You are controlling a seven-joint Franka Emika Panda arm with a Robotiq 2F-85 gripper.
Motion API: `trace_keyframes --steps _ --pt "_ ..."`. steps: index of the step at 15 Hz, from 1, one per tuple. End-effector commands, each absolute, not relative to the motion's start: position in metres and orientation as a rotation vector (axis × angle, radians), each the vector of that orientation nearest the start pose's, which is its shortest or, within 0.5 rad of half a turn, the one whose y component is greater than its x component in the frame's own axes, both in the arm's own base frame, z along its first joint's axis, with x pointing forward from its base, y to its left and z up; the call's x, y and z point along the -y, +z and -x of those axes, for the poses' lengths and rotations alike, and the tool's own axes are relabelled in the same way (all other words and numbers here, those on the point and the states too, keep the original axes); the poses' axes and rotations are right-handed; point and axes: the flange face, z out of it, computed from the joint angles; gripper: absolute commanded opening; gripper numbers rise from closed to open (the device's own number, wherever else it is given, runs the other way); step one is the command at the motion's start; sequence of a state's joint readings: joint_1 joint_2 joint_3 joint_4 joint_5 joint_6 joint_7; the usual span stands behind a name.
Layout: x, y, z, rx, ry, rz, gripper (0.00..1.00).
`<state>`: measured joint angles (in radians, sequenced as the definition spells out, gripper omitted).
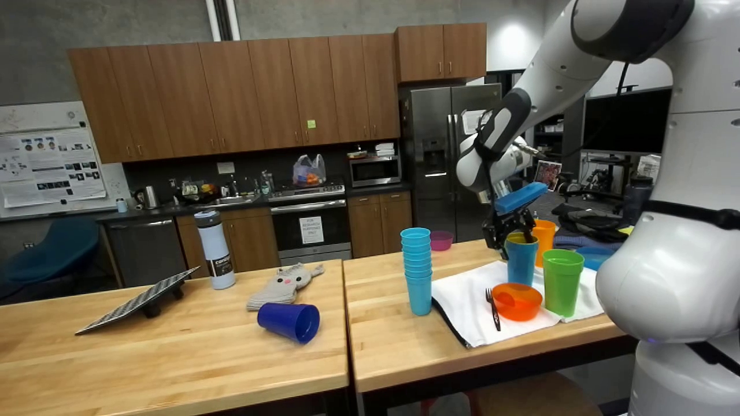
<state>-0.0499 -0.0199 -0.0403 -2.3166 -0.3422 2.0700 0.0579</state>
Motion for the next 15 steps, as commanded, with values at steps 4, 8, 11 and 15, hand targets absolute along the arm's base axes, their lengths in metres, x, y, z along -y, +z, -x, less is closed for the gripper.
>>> trace_keyframes --steps 4,8,11,15 --pt "0.077 0.335 -0.469 0.047 0.352 3.401 0.45" --pt "0.083 0.338 -0.469 0.023 0.349 3.385 0.12" --pt "0.087 0.342 -0.469 0.006 0.334 3.387 0.00" --pt "0.082 0.354 -0.469 0.030 0.301 3.392 0.02"
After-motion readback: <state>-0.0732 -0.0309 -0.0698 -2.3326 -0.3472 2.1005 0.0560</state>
